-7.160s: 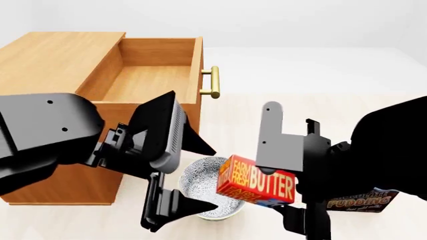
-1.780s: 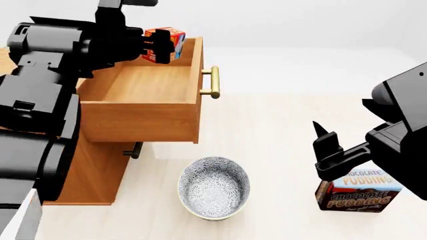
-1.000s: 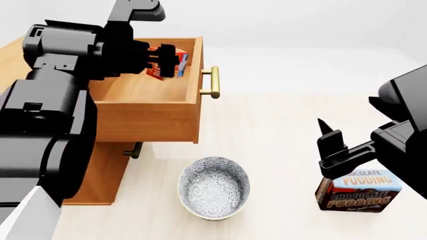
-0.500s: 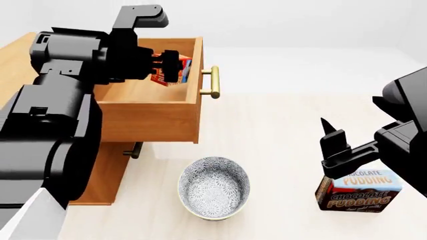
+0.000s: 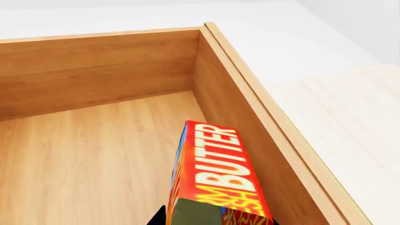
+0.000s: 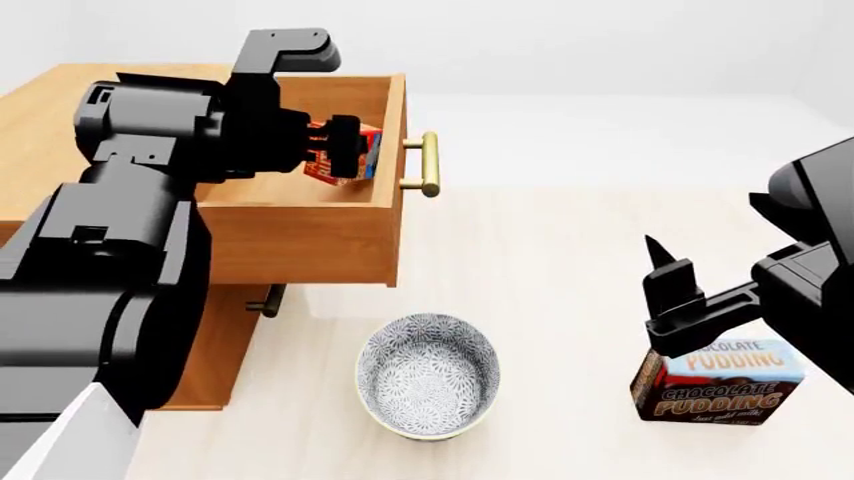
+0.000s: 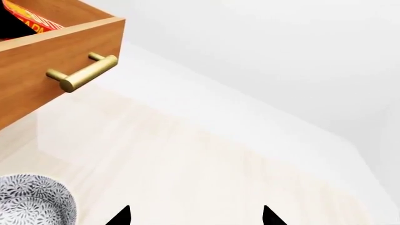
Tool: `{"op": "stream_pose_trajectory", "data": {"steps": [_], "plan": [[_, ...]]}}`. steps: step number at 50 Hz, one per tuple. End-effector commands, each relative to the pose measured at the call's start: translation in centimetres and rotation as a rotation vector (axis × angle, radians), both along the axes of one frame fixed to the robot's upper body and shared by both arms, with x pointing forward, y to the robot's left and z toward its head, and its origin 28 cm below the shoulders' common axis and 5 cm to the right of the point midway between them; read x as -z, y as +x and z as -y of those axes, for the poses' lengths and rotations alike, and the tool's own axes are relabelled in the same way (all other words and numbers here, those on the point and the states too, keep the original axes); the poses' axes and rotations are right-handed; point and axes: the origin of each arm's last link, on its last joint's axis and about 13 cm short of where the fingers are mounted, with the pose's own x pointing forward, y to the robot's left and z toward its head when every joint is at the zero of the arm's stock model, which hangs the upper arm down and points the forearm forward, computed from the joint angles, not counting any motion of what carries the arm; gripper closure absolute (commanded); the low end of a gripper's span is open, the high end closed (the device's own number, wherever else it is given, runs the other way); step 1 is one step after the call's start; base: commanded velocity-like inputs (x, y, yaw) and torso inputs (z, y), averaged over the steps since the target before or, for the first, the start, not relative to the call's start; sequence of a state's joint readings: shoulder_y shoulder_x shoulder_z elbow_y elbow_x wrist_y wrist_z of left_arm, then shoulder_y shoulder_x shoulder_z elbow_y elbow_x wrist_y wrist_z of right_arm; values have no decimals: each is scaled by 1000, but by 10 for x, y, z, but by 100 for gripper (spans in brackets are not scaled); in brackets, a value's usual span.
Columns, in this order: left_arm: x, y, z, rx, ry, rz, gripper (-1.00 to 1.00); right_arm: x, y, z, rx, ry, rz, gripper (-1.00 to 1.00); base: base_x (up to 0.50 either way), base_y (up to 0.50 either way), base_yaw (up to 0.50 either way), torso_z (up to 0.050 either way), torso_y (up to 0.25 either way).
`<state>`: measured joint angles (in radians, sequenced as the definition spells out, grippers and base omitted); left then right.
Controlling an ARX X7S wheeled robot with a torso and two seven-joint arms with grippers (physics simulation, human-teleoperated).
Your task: Put the butter at the back in the top drawer of the cabinet and close it.
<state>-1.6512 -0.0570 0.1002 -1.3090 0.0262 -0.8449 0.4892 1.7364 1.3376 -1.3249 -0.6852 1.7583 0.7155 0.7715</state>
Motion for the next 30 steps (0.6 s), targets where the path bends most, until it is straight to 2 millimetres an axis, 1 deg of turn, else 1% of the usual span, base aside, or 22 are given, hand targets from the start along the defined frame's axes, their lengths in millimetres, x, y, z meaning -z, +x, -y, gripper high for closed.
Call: {"op": "stream_pose_trajectory", "data": {"steps": [1, 13, 21, 30], "plan": [[-1, 0, 4, 10, -49, 1, 100, 1, 0, 0, 5, 0, 1, -100, 0, 0, 0, 0, 0], [3, -3, 5, 13, -5, -57, 100, 0, 0, 1, 5, 1, 2, -100, 0, 0, -1, 0, 0], [8, -8, 4, 20, 55, -162, 100, -1, -1, 0, 5, -1, 5, -100, 1, 0, -2, 0, 0], [6, -11, 4, 20, 96, -216, 100, -1, -2, 0, 5, -5, 7, -100, 1, -1, -1, 0, 0]]}}
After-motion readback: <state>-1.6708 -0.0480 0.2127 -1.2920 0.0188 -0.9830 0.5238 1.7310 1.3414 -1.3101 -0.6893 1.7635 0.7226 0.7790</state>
